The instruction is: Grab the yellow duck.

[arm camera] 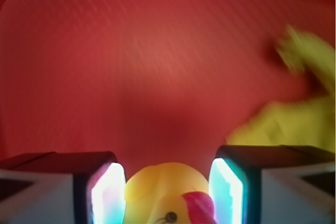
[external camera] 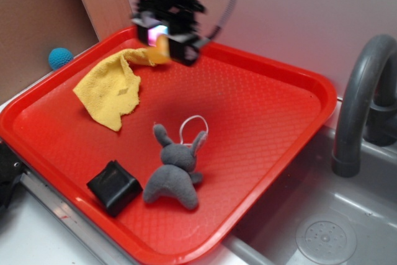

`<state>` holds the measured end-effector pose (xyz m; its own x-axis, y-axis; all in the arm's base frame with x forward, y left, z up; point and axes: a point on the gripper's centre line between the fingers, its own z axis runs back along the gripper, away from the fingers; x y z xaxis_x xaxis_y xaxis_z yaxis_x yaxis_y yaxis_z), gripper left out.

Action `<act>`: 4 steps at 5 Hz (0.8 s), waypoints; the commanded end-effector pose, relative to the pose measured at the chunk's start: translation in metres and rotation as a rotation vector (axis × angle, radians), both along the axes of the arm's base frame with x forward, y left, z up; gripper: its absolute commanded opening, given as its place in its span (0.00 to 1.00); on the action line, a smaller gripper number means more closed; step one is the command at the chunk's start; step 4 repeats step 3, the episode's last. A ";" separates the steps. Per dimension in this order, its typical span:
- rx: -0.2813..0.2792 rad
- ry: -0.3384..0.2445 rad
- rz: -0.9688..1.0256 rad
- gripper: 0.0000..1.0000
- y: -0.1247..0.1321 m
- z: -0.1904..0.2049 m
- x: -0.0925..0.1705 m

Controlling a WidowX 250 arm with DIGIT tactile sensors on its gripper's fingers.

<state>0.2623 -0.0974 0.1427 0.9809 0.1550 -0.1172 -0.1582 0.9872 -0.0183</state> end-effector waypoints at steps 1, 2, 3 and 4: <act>-0.054 -0.113 0.193 0.00 0.039 0.065 -0.059; -0.019 -0.142 0.229 0.00 0.051 0.075 -0.073; 0.009 -0.159 0.208 0.00 0.055 0.067 -0.072; 0.009 -0.159 0.208 0.00 0.055 0.067 -0.072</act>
